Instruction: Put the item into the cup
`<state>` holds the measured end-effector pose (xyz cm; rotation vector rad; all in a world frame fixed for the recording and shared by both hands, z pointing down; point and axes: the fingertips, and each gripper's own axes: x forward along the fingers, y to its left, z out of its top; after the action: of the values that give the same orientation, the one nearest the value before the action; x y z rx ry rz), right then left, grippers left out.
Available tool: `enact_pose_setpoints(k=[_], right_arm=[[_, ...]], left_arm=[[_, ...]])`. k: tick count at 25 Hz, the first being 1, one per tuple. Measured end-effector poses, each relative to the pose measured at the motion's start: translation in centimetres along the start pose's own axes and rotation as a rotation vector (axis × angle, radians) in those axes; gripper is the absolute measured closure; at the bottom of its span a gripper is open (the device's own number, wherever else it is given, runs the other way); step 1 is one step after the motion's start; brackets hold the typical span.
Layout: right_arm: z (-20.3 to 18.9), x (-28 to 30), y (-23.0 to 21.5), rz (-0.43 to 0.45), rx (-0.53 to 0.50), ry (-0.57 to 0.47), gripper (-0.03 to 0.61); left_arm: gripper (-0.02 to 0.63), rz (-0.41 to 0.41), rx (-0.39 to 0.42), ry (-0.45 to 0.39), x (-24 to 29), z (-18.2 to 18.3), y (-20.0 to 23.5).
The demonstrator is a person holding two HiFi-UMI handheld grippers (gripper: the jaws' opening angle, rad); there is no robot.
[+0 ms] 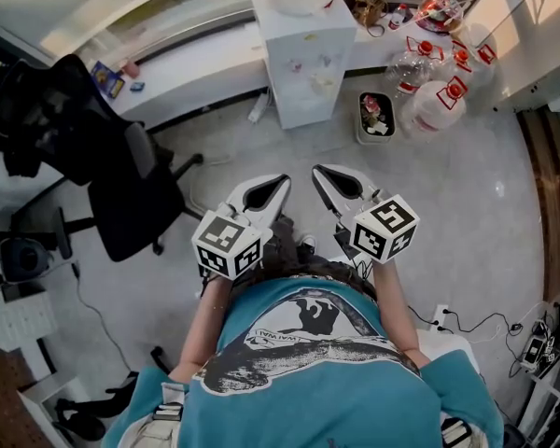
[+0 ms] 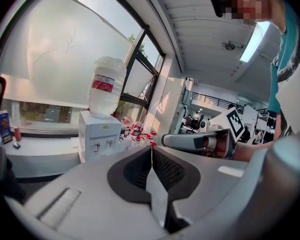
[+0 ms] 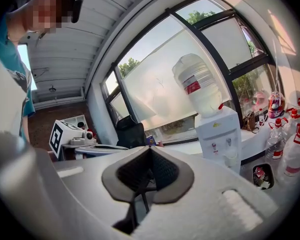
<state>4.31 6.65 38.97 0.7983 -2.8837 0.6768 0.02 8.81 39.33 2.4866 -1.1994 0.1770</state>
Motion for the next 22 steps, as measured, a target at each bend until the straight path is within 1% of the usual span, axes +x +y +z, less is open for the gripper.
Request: enact_pose_setpoints(k=[17,22], right_arm=[[0.5,-0.6,1.0,0.006,-0.039,-0.011,0.578],[0.0,-0.8,1.3,0.002,-0.046,-0.006,0.578]], left_arm=[[0.595,-0.042,0.039,-0.008,0.2,0.5,-1.8],[0.595,-0.053,0.043,-0.006,0.1,0.1,-2.2]])
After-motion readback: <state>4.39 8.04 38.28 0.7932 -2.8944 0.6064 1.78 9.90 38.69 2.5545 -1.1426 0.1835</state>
